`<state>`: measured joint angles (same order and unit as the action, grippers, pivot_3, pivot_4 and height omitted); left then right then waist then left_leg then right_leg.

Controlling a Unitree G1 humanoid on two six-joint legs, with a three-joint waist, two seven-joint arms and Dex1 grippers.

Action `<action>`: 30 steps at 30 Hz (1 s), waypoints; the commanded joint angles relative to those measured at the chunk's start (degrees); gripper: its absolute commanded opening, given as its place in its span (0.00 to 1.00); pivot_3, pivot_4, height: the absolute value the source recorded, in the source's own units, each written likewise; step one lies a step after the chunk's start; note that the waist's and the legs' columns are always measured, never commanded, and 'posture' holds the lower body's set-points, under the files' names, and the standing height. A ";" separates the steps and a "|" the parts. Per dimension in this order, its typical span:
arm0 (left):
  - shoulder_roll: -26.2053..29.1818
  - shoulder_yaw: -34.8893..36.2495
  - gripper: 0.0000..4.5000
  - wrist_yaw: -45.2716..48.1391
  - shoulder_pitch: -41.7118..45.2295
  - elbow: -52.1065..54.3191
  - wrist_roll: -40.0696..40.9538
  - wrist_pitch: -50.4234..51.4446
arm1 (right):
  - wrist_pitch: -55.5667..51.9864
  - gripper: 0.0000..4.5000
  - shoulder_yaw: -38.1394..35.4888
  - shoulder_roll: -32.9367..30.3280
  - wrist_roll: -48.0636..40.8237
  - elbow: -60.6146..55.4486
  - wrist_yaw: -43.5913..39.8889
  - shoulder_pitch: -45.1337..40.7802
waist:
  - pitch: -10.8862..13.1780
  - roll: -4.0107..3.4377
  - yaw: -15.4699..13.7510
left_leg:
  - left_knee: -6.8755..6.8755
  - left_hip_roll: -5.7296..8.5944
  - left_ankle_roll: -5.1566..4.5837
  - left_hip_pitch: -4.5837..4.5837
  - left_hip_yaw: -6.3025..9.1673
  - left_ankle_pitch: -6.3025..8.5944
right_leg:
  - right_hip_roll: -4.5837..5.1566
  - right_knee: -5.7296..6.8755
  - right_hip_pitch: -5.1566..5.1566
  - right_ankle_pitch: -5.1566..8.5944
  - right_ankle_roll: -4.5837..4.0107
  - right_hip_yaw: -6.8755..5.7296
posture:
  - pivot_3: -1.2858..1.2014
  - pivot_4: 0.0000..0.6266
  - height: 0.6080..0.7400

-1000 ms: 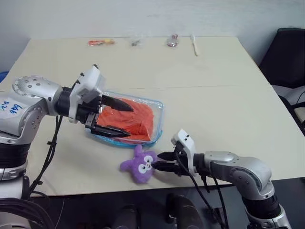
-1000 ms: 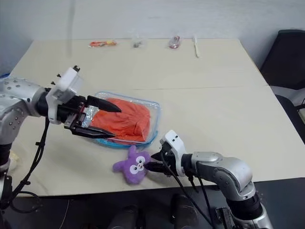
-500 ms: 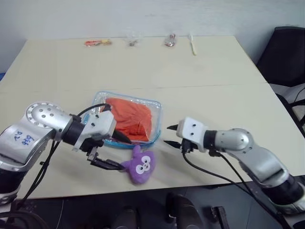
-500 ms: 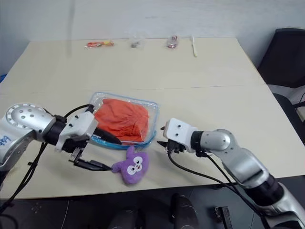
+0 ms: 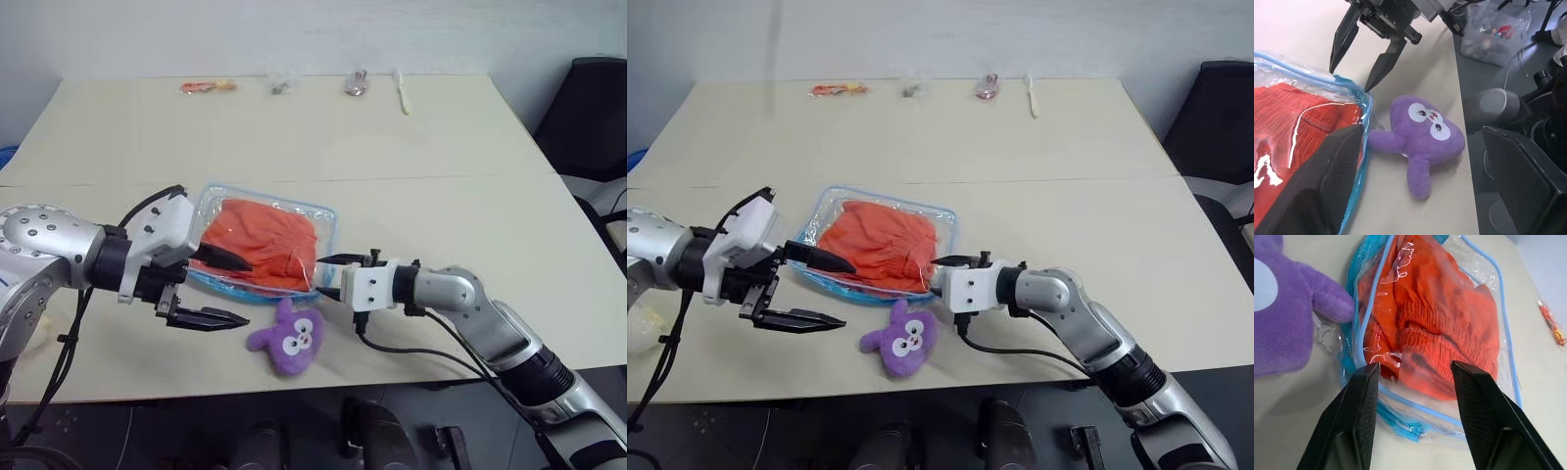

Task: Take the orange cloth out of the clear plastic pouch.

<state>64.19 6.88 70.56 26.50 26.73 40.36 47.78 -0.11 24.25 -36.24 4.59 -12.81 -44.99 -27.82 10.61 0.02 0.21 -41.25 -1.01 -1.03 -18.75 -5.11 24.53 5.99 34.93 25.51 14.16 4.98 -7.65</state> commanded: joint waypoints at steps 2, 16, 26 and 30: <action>0.72 0.91 0.91 -0.23 1.20 0.66 0.63 -0.77 | 0.36 0.53 -3.32 -2.35 -0.38 -5.43 -2.07 2.83 | 0.00 0.00 -0.07 | 0.00 0.00 0.00 0.00 0.01 0.00 | 0.00 -0.01 0.00 0.00 0.00 0.00 | 0.52 0.24 1.00; 0.15 -1.48 0.91 0.19 4.58 -0.80 0.14 -1.22 | 2.73 0.53 -0.72 5.77 5.86 3.21 -0.33 1.01 | 0.02 -0.03 -0.06 | 0.01 -0.01 0.00 0.01 0.00 0.00 | -0.05 0.02 0.01 0.01 -0.02 0.00 | 0.52 0.24 1.00; -0.47 -2.49 0.91 0.29 5.09 -1.39 -0.50 -1.93 | 5.36 0.17 -0.55 7.86 6.84 5.36 -0.72 0.67 | 0.02 -0.04 0.21 | 0.01 -0.02 0.00 0.02 -0.01 0.00 | -0.06 0.02 0.01 0.01 -0.02 0.01 | 0.52 0.24 1.00; -0.40 -3.50 0.91 0.89 4.26 -1.60 -1.33 -3.56 | 5.14 0.01 -1.33 7.22 6.37 3.67 -1.60 1.25 | 0.02 -0.04 0.13 | 0.01 -0.01 0.00 0.02 -0.01 0.00 | -0.05 0.02 0.00 0.01 -0.02 0.02 | 0.52 0.24 1.00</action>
<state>63.69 3.23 70.95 30.79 24.40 39.43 45.46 4.58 24.40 -28.62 11.88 -6.58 -46.13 -26.40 10.63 -0.02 0.35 -41.24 -1.03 -1.02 -18.74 -5.12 24.53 5.94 34.95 25.52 14.17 4.95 -7.64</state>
